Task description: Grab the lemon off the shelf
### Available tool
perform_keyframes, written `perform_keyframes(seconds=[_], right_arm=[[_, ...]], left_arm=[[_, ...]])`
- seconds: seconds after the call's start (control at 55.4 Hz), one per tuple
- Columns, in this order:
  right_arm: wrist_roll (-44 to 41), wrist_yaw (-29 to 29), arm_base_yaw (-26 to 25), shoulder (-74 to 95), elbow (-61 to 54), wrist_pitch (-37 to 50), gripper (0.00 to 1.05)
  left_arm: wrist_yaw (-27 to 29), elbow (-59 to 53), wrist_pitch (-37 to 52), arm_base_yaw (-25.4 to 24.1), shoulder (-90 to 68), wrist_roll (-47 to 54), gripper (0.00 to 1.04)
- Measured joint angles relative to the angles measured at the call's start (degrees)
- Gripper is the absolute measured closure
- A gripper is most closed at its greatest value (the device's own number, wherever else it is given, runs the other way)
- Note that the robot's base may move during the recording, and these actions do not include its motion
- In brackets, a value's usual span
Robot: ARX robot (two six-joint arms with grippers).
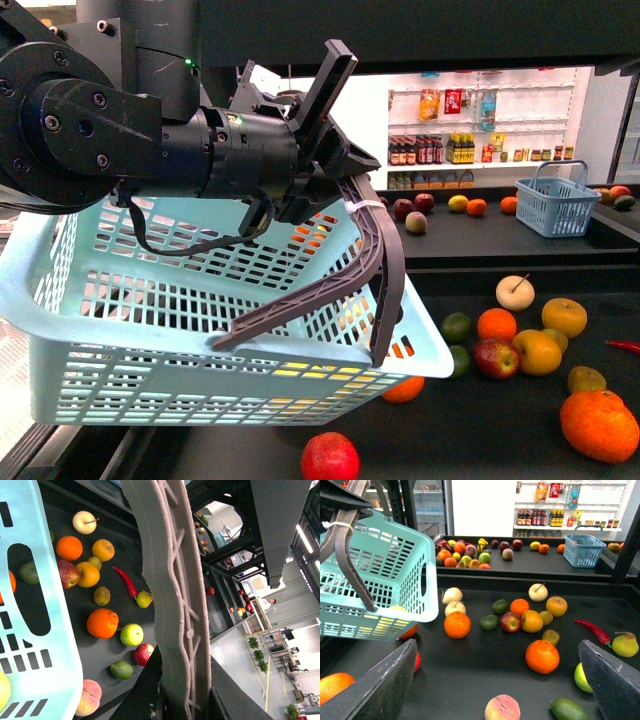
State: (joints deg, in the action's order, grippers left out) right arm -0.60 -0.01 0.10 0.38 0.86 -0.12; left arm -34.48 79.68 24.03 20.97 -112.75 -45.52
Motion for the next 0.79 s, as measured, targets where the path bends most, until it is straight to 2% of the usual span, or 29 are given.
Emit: perform_keyframes(seconds=[0.217,0.289,0.379,0.542,0.795], right_arm=[[0.0,0.0,0.0,0.0,0.0,0.0,0.07],[0.0,0.0,0.0,0.0,0.0,0.0,0.07],[0.0,0.0,0.0,0.0,0.0,0.0,0.07],[0.0,0.0,0.0,0.0,0.0,0.0,0.07],[0.0,0.0,0.0,0.0,0.0,0.0,0.07]], left_arm=[[0.2,0.0,0.0,0.0,0.0,0.0,0.94],[7.5,0.0,2.7,0.2,-0.1,-4.1,0.94],[13.9,0.0,6.8,-0.3,-0.6,-9.5,0.94],[19.4,0.8,13.7,-4.0,-2.8,-16.8,0.94],[28.9,1.2,24.0,-13.2,-6.0,-28.1,0.94]])
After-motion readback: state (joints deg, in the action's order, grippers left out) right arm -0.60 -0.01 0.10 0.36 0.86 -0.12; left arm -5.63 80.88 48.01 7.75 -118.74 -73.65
